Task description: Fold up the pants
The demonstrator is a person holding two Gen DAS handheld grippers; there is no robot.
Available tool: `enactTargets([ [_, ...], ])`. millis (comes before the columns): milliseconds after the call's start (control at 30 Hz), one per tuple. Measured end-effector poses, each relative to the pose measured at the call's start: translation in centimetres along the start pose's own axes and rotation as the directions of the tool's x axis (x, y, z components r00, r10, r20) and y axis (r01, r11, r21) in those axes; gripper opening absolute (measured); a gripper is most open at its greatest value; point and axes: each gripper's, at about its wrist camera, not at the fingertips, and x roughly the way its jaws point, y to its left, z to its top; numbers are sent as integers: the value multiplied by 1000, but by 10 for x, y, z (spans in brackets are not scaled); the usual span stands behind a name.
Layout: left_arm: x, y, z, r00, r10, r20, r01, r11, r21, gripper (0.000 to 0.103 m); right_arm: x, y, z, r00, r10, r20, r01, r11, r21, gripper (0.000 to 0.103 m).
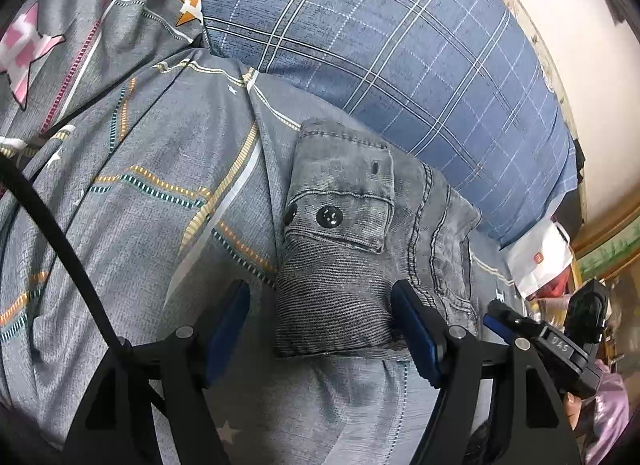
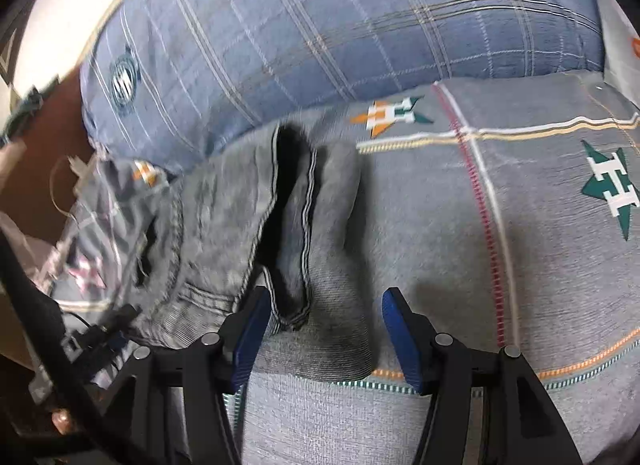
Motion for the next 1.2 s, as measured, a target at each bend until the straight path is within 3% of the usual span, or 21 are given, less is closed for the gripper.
enactTargets([
  [133,-1,-2,2,1000,-12,8,12,1000,3,74,-11,-14,6,990,136,38,-138,988,64,61],
  [300,2,-10,1,999,-34,-3,34,999,33,74,1,0,7,963,271,3,-270,960,66,55],
  [433,11,-9,2,999,-32,-23,32,999,22,74,1,26,3,959,283,20,-282,959,-21,55],
  [500,16,-8,1,999,-22,-35,23,1000,16,74,14,36,4,964,266,-24,-266,963,-38,55],
  [633,21,-7,-2,999,2,-44,-1,1000,24,74,42,48,-8,977,163,-136,-175,982,-77,36],
  [667,22,-8,-3,999,14,-42,-12,999,34,74,42,47,-10,981,144,-131,-155,985,-79,29],
  [933,19,-9,-5,999,40,-26,-38,998,49,74,17,31,-2,982,186,-25,-187,981,-44,32],
  [1200,17,-5,-4,999,18,-36,-17,1000,25,74,45,22,-5,973,191,-129,-194,981,-14,35],
])
